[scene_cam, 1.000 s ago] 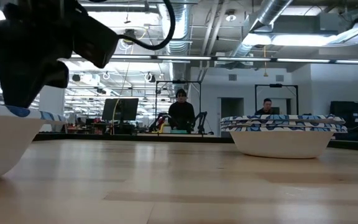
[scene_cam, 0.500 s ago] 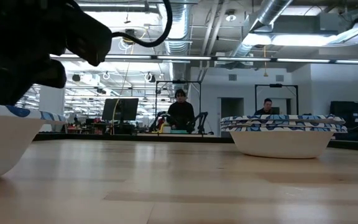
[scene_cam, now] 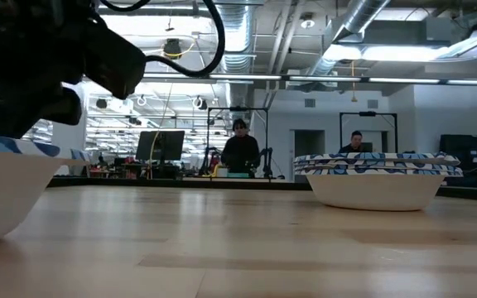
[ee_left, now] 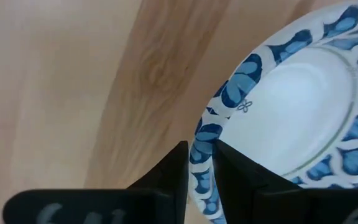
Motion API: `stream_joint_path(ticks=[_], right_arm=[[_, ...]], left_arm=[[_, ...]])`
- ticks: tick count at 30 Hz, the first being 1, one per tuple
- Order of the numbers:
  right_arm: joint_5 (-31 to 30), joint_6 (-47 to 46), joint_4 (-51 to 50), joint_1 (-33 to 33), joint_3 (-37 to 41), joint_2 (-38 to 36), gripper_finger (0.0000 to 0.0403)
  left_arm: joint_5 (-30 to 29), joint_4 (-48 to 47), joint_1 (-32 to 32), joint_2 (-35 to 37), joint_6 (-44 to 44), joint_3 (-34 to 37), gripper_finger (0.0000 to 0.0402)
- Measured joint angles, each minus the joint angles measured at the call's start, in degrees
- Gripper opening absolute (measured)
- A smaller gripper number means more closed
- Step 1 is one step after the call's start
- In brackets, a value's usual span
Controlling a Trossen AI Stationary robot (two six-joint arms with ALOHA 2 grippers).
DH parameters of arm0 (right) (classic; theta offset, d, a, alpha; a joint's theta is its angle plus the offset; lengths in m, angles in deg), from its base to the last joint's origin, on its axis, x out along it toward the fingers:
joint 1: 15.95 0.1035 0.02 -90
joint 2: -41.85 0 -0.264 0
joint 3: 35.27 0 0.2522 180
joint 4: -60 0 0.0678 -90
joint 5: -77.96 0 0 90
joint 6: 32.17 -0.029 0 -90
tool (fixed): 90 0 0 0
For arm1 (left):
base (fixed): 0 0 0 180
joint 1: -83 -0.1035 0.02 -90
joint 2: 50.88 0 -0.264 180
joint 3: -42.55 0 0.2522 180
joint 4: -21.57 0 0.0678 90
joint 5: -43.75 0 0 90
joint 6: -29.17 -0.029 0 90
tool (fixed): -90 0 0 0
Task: Nest bowls inside each other
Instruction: Stack the white bowl on top of the other white bowl
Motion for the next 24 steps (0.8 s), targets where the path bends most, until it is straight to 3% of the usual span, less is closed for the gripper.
stream_joint_path(ticks=[10, 24], right_arm=[[-0.02, 0.02, 0.53, 0.00, -0.02, -0.01, 0.0103], [-0.03, -0.01, 0.53, 0.00, -0.02, -0.01, 0.0103]], left_arm=[[-0.31, 5.60, -0.02, 0.00, 2.61, -0.11, 0.0103], [-3.53, 6.75, 0.90, -0.25, 3.26, -0.34, 0.0106]])
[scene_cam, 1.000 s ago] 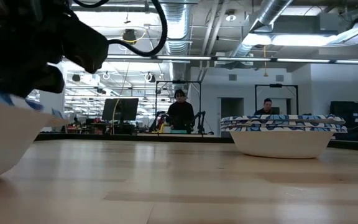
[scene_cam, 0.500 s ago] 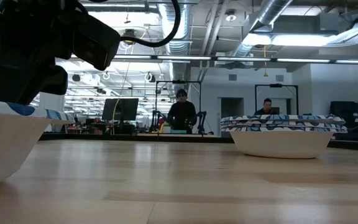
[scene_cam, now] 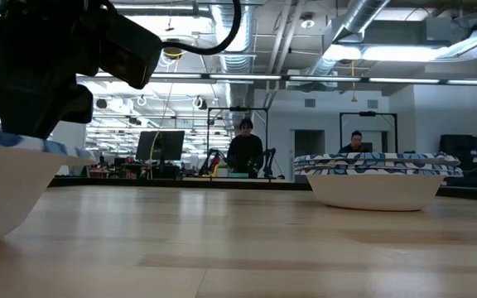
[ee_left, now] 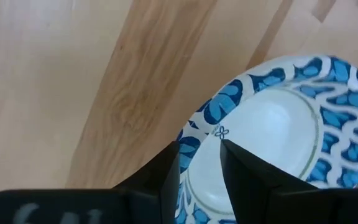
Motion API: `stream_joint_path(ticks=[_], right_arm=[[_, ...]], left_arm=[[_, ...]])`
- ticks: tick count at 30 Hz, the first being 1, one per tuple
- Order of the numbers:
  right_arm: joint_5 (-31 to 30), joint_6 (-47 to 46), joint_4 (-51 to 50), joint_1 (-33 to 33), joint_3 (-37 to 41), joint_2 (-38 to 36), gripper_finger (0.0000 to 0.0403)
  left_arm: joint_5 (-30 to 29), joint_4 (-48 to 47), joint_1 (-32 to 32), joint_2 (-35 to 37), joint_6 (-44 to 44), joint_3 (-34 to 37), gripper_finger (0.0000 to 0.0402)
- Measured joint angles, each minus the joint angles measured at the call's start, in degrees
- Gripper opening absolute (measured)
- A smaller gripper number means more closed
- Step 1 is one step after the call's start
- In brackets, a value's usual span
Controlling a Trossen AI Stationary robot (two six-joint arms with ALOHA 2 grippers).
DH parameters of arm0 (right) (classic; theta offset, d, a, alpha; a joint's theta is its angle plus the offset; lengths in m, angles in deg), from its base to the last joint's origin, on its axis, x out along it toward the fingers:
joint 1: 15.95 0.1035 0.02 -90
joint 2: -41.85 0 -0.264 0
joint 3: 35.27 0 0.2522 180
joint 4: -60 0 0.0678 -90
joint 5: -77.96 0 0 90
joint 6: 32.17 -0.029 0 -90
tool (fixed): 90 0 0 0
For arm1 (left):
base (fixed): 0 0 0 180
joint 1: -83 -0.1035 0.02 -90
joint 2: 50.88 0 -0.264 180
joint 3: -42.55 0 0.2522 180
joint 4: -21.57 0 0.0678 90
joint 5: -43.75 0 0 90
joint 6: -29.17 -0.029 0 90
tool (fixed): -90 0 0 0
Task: Nest bowls inside each other
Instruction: Stack the white bowl on top of the other white bowl
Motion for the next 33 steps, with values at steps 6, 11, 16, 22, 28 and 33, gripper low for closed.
stream_joint_path(ticks=[6, 11, 16, 22, 28, 33], right_arm=[[-0.01, 0.02, 0.00, 0.02, 0.00, 0.01, 0.0103], [-0.36, 0.45, 0.39, 0.02, -0.02, -0.02, 0.0103], [-1.41, 0.46, 2.04, 0.02, -0.02, -0.01, 0.0103], [-1.43, 0.44, 2.12, 0.02, -0.02, 0.01, 0.0103], [-1.41, 0.45, 2.10, 0.02, -0.02, 0.01, 0.0103], [-1.41, 0.46, 2.09, 0.02, -0.01, 0.00, 0.0103]], left_arm=[[1.88, 1.54, 0.12, -2.23, 0.03, -0.16, 0.0106], [1.27, -2.58, -0.09, -2.02, 0.44, -2.14, 0.0106], [1.16, -5.87, -0.08, -1.83, -1.02, -3.52, 0.0106], [-1.29, -5.65, -0.08, -1.85, -1.53, -3.52, 0.0106], [-2.55, -5.65, -0.09, -2.90, -1.46, -3.57, 0.0106], [-2.32, -5.10, -0.09, -3.64, -1.44, -3.56, 0.0106]])
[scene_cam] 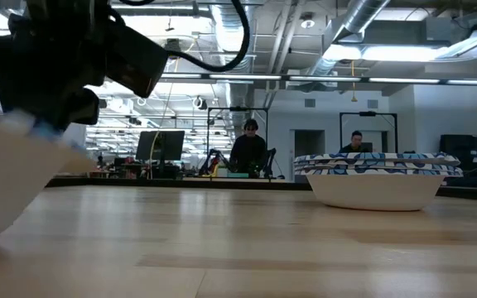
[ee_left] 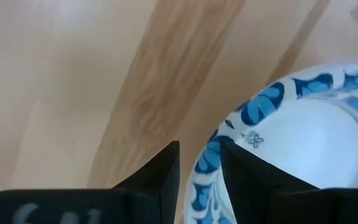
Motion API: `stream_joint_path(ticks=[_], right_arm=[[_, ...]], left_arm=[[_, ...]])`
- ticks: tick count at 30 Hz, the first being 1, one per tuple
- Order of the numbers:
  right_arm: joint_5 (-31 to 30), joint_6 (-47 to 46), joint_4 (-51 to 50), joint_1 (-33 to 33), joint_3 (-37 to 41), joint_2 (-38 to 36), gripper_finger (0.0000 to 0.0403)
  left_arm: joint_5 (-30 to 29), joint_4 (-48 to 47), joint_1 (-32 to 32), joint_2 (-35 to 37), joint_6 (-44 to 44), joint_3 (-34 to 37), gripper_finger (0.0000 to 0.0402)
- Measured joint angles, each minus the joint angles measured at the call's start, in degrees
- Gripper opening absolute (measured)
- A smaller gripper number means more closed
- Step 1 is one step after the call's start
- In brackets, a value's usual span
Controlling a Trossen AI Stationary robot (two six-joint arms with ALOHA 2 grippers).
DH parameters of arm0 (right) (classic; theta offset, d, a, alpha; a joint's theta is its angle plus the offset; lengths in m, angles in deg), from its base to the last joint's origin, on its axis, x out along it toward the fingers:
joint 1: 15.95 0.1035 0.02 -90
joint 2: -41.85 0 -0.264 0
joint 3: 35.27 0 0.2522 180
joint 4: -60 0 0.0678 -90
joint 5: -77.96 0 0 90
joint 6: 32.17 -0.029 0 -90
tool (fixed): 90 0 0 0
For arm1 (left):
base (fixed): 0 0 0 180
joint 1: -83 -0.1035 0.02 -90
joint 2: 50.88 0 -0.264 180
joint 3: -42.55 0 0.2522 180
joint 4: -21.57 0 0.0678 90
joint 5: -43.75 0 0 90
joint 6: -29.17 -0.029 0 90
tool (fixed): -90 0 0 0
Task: Nest bowls inside each other
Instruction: Stack the white bowl on top of the other white bowl
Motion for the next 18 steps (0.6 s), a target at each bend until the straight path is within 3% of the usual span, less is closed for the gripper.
stream_joint_path(ticks=[9, 18], right_arm=[[-0.05, 0.15, -0.01, 0.00, 0.01, 0.01, 0.0103], [-0.09, 0.15, -0.01, 0.00, 0.01, -0.01, 0.0103]], left_arm=[[5.31, -0.62, 0.00, 0.08, -1.26, -0.14, 0.0106], [4.87, -3.79, -1.60, 1.72, 0.51, -1.39, 0.0106]])
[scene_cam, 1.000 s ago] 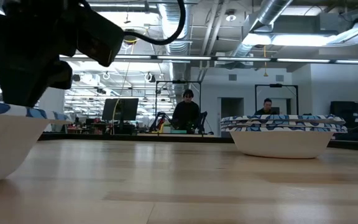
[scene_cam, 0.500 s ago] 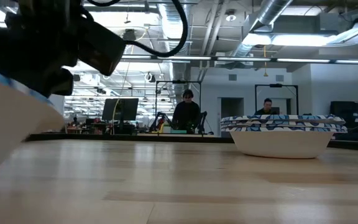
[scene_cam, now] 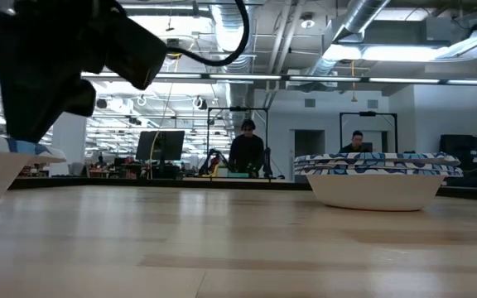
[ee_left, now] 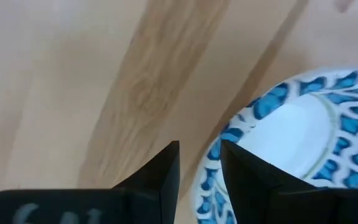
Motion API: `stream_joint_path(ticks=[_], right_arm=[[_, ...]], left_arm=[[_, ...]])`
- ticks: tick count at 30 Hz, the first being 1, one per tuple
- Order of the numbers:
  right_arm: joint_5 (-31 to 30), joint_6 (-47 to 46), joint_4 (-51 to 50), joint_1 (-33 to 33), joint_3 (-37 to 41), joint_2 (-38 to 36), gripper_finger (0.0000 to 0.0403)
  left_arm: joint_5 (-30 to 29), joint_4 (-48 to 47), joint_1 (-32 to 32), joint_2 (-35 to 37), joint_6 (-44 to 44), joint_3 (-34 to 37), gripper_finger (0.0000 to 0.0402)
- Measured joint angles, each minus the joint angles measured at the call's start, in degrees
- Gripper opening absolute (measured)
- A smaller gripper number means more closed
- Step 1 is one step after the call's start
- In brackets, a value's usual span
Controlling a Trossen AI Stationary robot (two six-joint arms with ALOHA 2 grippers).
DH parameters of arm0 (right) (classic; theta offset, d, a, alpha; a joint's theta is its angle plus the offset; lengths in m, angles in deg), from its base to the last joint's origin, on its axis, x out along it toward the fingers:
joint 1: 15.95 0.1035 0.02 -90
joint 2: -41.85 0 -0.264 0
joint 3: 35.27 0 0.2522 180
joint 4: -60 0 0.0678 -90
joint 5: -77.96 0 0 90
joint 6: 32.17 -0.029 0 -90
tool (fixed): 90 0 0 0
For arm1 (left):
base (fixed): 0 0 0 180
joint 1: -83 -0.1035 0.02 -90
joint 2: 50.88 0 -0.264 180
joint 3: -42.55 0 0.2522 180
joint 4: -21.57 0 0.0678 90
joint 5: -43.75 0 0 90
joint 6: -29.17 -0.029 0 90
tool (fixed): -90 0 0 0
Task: Nest bowls inside each other
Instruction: Stack the white bowl on top of the other white bowl
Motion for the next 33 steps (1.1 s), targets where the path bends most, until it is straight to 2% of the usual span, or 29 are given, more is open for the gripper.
stream_joint_path(ticks=[7, 17, 21, 29, 33], right_arm=[[0.00, -0.02, 0.00, 0.00, 0.00, 0.00, 0.0103], [-0.02, 2.51, -1.73, 0.00, 0.02, 0.00, 0.0103], [0.00, 2.83, -1.90, 0.00, 0.02, 0.02, 0.0103], [0.00, 2.89, -1.73, 0.00, 0.02, 0.00, 0.0103], [0.00, 2.88, -1.73, 0.00, 0.02, 0.02, 0.0103]], left_arm=[[1.11, -4.05, 1.21, 0.81, 4.07, -4.11, 0.0106], [0.94, -3.63, 9.03, 0.79, 18.44, -4.70, 0.0106], [0.66, -5.10, 11.67, 0.79, 21.03, -4.69, 0.0106], [-6.07, -6.14, 12.83, 0.69, 25.23, -4.18, 0.0106], [-7.28, -6.21, 12.83, 0.39, 25.92, -4.15, 0.0106]])
